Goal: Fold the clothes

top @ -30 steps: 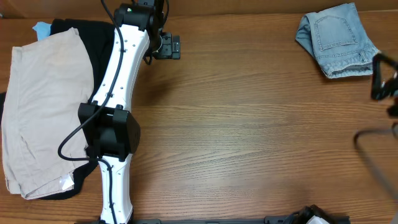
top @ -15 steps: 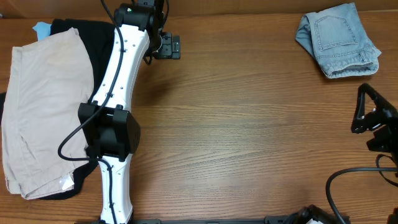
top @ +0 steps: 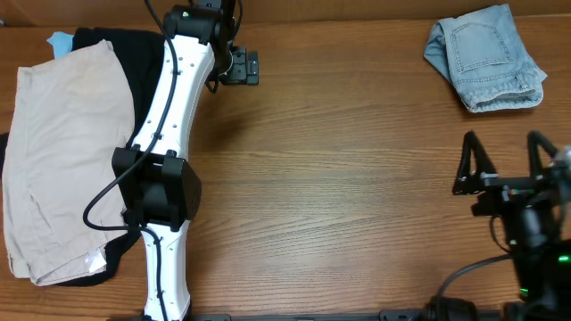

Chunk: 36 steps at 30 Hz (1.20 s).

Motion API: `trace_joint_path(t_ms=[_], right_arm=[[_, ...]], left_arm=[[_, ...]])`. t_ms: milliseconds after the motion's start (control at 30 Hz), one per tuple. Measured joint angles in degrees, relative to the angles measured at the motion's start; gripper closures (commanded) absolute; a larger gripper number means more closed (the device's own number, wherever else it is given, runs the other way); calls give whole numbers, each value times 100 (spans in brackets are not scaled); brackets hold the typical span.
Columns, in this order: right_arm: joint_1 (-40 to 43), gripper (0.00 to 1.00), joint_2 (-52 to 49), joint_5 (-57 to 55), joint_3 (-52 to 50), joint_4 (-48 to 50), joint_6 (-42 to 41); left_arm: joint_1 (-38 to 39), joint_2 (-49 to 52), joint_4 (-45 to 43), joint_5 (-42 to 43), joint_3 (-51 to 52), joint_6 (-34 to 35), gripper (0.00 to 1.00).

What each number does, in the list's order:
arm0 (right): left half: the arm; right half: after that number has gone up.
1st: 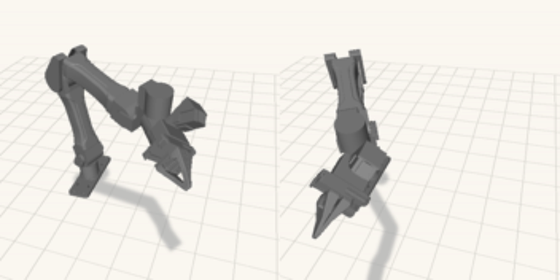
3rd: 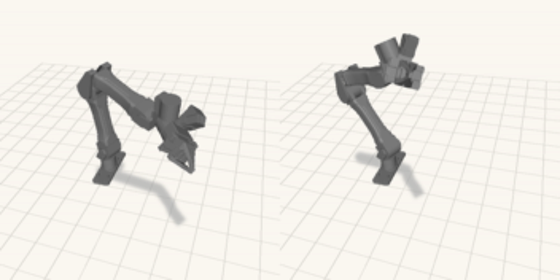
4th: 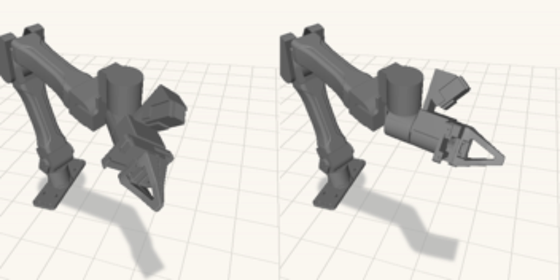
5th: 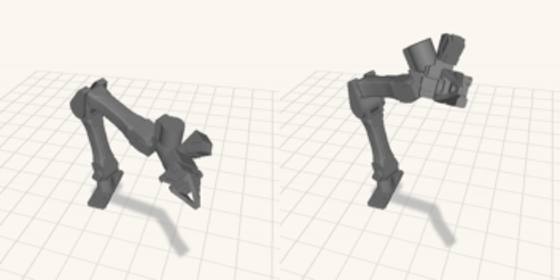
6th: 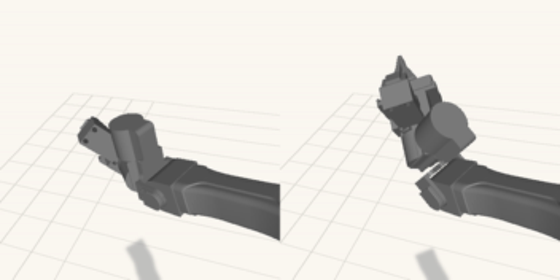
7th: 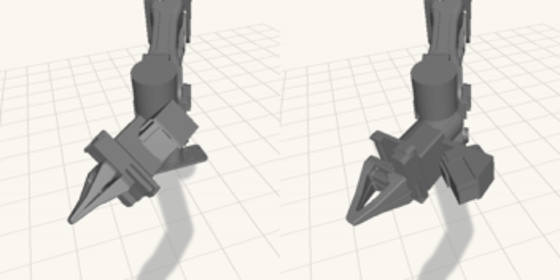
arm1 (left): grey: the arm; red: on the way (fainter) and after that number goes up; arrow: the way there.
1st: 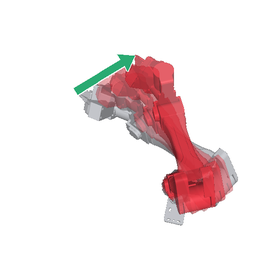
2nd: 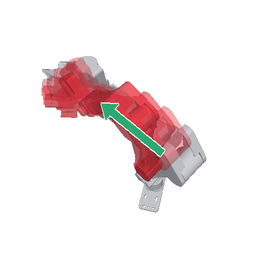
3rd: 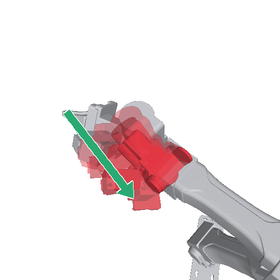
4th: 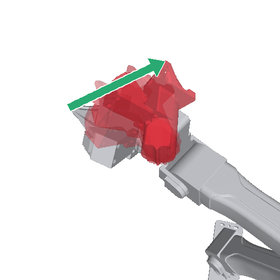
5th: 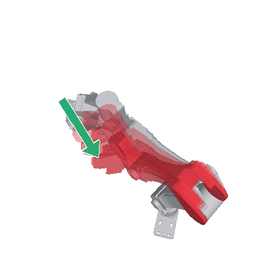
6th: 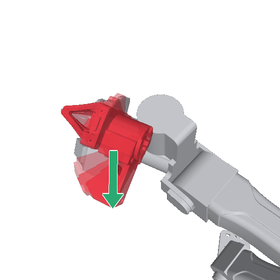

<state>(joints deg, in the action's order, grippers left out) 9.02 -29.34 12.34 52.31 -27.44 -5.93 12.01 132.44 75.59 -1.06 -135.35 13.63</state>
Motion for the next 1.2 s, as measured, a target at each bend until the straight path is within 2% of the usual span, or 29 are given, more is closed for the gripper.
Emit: trace_joint_path(t_ms=[200,300,367,467,667,867,1200], right_arm=[[-26,0,763,-116,-2361,1644,-4],[-140,0,1287,-116,-3423,2916,-4],[-234,0,1672,-118,-3971,3663,-4],[-317,0,2109,-87,-4494,4159,-2],[-317,0,2542,-48,-4992,3978,-2],[-321,0,2798,-39,-5128,2363,-7],[-343,0,2850,-35,-5128,2356,-4]], left_arm=[[0,0,-2,0,0,0,0],[0,0,0,0,0,0,0],[0,0,0,2,0,0,0],[0,0,0,2,0,0,0],[0,0,0,0,0,0,0],[0,0,-4,0,0,0,0],[0,0,0,0,0,0,0]])
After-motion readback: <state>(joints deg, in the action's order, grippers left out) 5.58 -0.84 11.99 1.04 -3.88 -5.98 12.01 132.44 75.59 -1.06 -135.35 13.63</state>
